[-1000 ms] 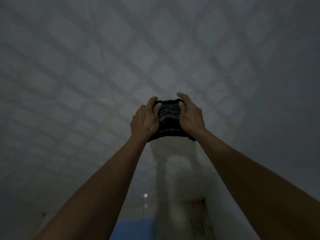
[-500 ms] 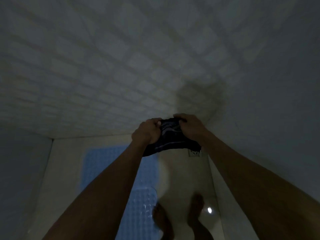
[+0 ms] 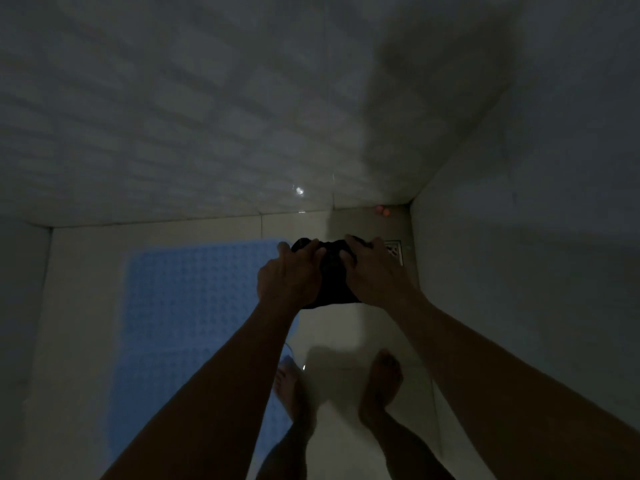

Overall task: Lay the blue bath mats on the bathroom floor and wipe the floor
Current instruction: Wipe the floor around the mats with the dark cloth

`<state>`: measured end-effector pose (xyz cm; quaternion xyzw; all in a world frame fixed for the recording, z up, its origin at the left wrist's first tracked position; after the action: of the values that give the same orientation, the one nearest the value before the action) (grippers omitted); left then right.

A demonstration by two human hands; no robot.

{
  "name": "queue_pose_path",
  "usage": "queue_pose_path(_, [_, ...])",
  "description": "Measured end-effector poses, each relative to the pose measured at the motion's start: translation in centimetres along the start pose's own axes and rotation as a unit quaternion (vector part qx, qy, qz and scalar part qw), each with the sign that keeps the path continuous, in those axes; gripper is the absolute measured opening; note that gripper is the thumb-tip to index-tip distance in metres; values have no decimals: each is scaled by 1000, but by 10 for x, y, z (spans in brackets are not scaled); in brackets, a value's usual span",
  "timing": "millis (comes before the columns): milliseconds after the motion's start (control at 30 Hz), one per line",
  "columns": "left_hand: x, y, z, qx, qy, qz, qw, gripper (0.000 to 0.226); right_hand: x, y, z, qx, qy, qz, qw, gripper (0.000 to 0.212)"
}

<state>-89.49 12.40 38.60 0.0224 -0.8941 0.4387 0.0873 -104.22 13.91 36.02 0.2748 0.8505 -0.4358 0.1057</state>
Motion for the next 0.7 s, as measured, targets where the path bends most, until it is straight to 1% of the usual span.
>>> queue_pose_path(100, [-15,38,43,-2,-14,-10,1000,51,12,34,41,13,4,-17,1000,56])
queue_pose_path(233, [-43,99,105,5,-5,11,1000,54,37,95,103,34,16,-57,998,58])
queue_pose_path(367, [-67,160,160,22,0,44,999,54,61,161,164,54,4,-94,994,60])
queue_pose_path(467, [-80,202,199,42,25,85,995,54,78,204,205,59,6,-115,992,61])
queue_pose_path(533, [-93,229,233,55,24,77,995,53,86,229,234,67,0,-118,991,62])
queue_pose_path(633, [-114,262,288,90,-13,26,996,53,99,255,283,93,-4,-114,989,62])
queue_pose_path(700, [-123,278,321,114,-8,22,993,54,103,268,313,112,-14,-118,987,62])
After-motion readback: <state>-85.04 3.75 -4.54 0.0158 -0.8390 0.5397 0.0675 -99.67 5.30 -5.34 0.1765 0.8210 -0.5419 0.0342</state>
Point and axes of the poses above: each hand's wrist, its own z-axis towards the middle knuckle, its own y-axis out of the palm, x = y × z, the point moved 6 cm from there along z, towards the middle knuckle, and after that the axes turned 5 degrees about y, right-handed, at the moved point
